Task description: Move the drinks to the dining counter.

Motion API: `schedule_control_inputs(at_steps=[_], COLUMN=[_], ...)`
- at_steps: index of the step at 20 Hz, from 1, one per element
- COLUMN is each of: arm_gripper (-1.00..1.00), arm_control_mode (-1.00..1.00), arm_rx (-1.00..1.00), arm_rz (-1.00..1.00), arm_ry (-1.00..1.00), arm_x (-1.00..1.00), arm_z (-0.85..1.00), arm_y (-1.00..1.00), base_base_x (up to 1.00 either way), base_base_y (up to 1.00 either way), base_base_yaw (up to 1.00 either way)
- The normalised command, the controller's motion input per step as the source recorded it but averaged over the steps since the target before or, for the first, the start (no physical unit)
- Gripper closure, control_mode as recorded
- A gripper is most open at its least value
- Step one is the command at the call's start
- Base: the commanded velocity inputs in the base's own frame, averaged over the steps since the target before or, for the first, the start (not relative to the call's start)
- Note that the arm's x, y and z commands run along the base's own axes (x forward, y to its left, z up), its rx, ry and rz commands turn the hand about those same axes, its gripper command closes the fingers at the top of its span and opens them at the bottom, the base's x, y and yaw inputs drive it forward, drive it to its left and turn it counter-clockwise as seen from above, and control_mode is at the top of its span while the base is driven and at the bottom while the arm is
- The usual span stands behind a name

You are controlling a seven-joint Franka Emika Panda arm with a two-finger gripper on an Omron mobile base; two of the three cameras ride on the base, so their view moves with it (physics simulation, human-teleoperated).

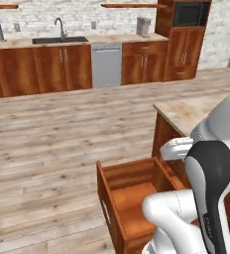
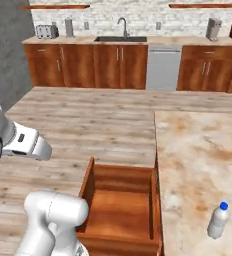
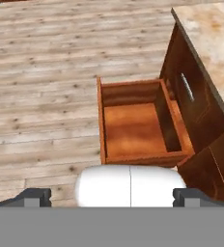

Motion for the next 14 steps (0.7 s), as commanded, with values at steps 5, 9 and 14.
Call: schedule_control_inputs(at_steps=[5,9,14], arm_gripper=[-1.0,-1.0,-1.0], arm_control_mode=[1.0,1.0,1.0], arm_rx=[0.0,0.0,0.0], arm_rz=[0.0,0.0,0.0], arm_ry=[0.0,0.0,0.0], arm_x=[0.0,0.0,0.0], arm_z=[0.0,0.0,0.0], arm_y=[0.0,0.0,0.0], base_base_x=[-0.16,-0.11,0.12], base_base_y=[0.8,1.0,0.98], base_base_yaw=[0.87,0.72,0.58])
